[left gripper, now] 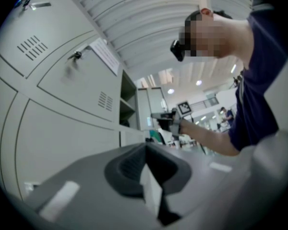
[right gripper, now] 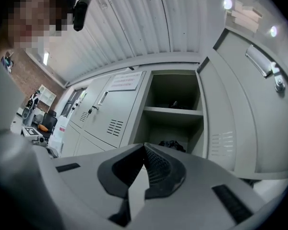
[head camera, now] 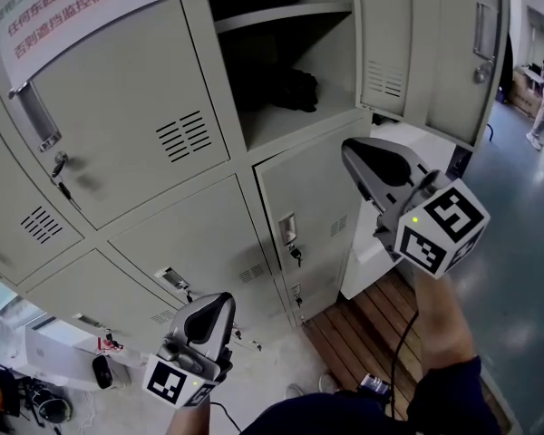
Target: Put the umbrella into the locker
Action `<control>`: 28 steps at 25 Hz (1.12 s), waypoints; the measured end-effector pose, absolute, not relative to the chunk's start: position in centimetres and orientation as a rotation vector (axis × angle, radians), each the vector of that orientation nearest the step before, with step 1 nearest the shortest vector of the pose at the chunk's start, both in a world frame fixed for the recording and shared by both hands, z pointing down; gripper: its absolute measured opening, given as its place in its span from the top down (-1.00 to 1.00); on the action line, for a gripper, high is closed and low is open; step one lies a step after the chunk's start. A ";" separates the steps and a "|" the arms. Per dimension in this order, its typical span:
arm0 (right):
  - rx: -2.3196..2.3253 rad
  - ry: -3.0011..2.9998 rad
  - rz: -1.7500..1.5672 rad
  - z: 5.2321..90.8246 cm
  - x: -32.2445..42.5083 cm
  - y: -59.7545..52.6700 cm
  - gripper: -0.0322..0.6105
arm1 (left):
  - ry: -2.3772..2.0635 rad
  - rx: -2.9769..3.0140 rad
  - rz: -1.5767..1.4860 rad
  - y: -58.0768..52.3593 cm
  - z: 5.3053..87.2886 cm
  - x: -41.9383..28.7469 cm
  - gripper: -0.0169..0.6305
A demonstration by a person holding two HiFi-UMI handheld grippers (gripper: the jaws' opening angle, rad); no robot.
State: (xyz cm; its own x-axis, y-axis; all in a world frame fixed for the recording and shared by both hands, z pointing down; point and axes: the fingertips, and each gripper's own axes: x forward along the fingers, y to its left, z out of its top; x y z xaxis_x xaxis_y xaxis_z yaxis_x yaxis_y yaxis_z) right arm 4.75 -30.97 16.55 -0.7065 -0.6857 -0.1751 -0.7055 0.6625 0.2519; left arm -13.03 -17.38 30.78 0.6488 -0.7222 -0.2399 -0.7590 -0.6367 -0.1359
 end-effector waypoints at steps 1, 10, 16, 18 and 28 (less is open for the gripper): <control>-1.172 2.798 0.463 16.5 5.0 -31.0 0.88 | 1.210 -2.642 0.241 -17.4 30.7 -12.9 0.94; -1.141 2.760 0.437 18.2 6.7 -30.4 0.88 | 1.235 -2.637 0.244 -17.9 30.7 -12.0 0.94; -1.157 2.762 0.467 18.8 6.9 -30.6 0.88 | 1.251 -2.635 0.250 -18.1 30.8 -11.3 0.94; -1.185 2.747 0.462 18.8 7.4 -30.8 0.88 | 1.254 -2.631 0.242 -18.2 30.9 -11.1 0.94; -1.123 2.758 0.269 22.9 9.5 -30.3 0.88 | 1.285 -2.617 0.224 -18.8 31.0 -9.9 0.94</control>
State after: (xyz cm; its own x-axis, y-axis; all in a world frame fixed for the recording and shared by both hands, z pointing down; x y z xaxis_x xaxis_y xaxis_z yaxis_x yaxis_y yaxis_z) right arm 9.54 -30.32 22.86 -0.7082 -0.6752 -0.2063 -0.7023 0.7035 0.1086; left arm -9.92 -18.84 30.96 0.6066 -0.7608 -0.2308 -0.7940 -0.5946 -0.1268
